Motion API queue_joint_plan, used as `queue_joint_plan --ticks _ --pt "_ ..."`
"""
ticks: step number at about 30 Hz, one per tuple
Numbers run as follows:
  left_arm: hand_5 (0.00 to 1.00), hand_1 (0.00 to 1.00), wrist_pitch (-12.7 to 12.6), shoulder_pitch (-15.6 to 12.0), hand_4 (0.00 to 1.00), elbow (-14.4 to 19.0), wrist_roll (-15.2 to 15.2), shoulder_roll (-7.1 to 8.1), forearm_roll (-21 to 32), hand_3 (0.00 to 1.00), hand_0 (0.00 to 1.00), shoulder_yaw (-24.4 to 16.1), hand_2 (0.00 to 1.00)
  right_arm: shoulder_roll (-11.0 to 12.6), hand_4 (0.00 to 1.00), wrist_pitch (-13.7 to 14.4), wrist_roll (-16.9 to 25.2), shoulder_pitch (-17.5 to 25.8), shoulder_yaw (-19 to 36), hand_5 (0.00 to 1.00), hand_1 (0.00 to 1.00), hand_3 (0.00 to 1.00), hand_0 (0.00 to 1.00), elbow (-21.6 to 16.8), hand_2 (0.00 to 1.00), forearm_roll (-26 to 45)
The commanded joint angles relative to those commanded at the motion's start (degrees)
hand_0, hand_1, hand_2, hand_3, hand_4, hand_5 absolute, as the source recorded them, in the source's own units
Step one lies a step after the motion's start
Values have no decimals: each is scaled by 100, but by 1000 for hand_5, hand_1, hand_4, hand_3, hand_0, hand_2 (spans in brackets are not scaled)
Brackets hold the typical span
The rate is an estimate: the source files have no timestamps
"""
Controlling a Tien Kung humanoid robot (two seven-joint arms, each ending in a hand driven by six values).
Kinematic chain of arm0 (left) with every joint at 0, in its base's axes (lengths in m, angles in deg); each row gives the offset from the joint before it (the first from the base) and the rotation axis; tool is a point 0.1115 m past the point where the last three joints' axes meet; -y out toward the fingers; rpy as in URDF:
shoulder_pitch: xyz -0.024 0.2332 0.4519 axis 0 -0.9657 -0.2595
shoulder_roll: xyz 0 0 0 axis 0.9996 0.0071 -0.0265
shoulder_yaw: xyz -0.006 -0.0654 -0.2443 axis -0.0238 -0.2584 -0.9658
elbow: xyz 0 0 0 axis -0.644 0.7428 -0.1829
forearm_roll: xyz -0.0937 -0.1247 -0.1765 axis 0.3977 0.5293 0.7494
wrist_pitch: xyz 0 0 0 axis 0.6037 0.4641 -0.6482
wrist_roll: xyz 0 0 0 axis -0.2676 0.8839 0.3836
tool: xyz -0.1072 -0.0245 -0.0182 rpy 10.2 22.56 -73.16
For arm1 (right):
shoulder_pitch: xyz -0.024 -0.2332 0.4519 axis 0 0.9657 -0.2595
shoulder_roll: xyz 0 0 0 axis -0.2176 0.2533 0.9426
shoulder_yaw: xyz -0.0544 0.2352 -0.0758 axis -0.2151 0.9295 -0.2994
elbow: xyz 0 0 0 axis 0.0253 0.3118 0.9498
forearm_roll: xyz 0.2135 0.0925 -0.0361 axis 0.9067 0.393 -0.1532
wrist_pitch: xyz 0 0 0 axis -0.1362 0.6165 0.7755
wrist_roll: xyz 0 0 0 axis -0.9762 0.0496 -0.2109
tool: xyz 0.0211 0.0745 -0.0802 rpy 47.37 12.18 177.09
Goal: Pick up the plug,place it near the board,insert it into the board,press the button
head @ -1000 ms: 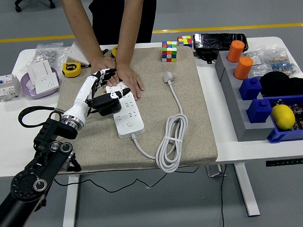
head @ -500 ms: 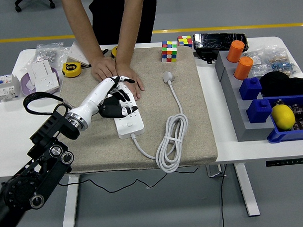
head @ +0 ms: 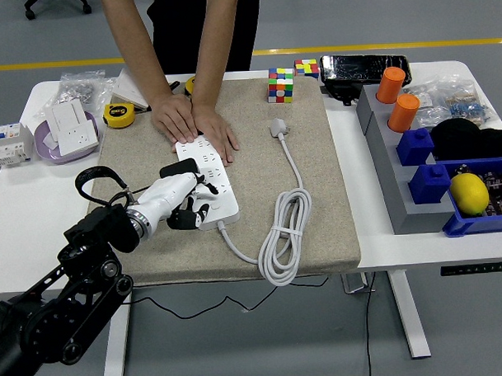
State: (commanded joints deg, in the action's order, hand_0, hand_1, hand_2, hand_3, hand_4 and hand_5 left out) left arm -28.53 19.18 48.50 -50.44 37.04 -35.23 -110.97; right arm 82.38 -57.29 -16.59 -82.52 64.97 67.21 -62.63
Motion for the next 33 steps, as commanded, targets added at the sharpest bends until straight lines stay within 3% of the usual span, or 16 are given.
queue_joint_plan --ticks 6,15,24,33 --pt "2 28 74 -31 500 43 -12 7 59 698 172 115 153 2 998 2 3 -2 -2 798 745 757 819 0 741 2" --pt "2 27 -21 -54 493 -89 49 4 -9 683 173 150 152 -2 998 2 -2 7 10 798 744 757 819 0 742 -6" --pt "2 26 -25 -32 495 63 50 -2 -55 680 172 68 151 -3 998 5 1 -11 12 798 746 757 820 0 741 9" --pt "2 24 -3 -45 499 -119 30 34 -212 675 173 13 150 -1 998 10 2 -17 22 798 744 757 819 0 741 20"
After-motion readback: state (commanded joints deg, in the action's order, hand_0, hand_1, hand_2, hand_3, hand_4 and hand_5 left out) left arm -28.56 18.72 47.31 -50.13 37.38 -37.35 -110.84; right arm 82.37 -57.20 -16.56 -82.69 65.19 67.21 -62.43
